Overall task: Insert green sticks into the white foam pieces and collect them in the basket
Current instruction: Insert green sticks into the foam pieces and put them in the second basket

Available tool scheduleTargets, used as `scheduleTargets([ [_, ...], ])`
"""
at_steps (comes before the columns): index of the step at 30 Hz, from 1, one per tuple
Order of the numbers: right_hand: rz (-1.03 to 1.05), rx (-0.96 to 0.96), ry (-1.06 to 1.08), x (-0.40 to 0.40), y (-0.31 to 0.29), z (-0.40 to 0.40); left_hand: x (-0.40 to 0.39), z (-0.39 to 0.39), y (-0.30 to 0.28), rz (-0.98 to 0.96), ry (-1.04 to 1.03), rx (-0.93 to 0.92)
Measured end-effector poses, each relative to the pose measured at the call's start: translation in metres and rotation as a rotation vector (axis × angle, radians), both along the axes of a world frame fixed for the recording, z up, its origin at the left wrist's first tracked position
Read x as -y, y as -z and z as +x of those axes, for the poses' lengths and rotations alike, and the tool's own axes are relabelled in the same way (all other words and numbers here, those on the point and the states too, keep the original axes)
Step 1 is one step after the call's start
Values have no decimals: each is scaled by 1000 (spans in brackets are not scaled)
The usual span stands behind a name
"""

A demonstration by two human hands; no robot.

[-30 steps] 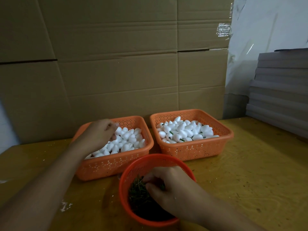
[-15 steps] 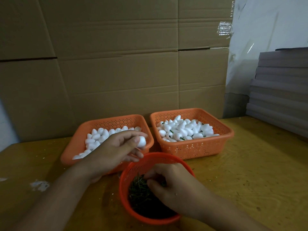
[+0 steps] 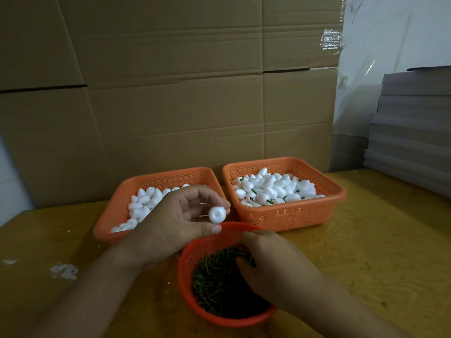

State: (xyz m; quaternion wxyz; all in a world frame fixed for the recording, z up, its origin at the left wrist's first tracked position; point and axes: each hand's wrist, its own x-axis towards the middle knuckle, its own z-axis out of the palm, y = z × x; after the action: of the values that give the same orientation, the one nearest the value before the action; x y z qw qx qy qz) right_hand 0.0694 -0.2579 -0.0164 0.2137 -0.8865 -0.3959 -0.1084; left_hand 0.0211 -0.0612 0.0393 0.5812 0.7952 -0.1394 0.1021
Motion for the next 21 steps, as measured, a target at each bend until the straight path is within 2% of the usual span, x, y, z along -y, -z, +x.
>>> scheduleTargets([
  [10, -238, -101, -67, -7, 5, 4, 4, -2, -2, 49, 3, -3],
  [15, -209, -124, -6, -10, 5, 8, 3, -3, -3, 48, 18, -7],
  [21, 27, -145, 48, -9, 6, 8, 2, -3, -4, 35, 8, -20],
])
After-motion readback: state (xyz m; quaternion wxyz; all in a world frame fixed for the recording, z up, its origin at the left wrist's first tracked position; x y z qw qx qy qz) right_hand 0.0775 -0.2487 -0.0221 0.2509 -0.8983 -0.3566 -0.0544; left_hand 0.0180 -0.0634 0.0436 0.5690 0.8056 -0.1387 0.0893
